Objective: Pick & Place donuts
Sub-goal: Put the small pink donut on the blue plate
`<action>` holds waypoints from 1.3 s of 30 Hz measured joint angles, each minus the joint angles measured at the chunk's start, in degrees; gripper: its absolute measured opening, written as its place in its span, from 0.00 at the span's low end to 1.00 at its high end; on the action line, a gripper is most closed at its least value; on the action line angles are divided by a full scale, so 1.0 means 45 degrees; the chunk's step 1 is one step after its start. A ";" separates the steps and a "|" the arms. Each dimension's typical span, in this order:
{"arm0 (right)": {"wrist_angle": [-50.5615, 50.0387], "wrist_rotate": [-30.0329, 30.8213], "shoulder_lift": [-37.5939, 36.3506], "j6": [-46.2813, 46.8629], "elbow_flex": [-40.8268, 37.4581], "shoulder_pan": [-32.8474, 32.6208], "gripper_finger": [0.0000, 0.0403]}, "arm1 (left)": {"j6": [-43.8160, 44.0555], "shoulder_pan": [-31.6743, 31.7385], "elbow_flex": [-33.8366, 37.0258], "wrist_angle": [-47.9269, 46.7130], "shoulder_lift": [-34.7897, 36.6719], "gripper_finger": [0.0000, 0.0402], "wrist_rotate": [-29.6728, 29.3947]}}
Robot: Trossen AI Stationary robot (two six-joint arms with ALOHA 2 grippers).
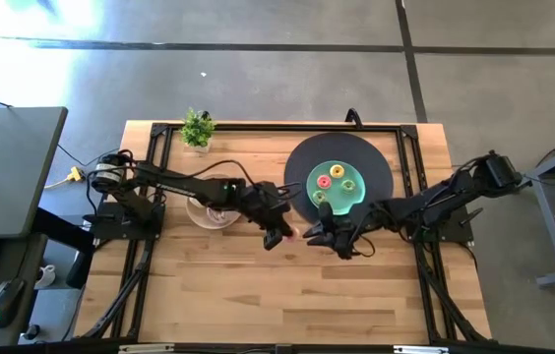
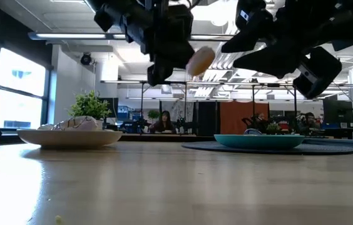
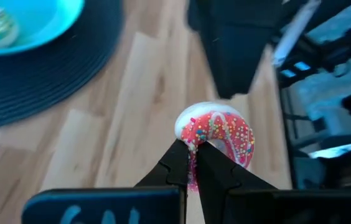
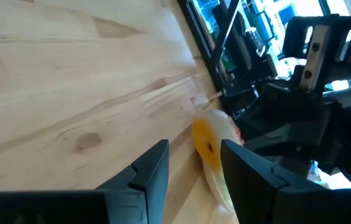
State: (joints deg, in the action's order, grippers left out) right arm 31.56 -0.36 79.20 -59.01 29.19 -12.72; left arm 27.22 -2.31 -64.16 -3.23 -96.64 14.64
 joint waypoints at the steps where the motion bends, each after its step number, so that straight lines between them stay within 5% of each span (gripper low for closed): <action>1: 0.0060 -0.0088 0.0000 -0.0089 0.0000 0.0035 0.35 | 0.0000 0.0000 0.0000 0.0191 0.0000 0.02 0.0159; 19: 0.0832 -0.0343 0.0014 0.0346 -0.0015 0.0251 0.34 | 0.0116 0.0015 -0.0197 0.1911 -0.1265 0.02 0.1412; 39: 0.0567 -0.1433 0.0141 0.1033 0.0010 0.0236 0.34 | -0.1023 0.0015 -0.2079 0.0289 -0.1967 0.02 0.2186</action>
State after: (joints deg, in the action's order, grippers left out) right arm 34.11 -6.81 79.83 -54.36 29.23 -11.66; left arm 22.62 -2.24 -73.52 -1.93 -105.49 24.48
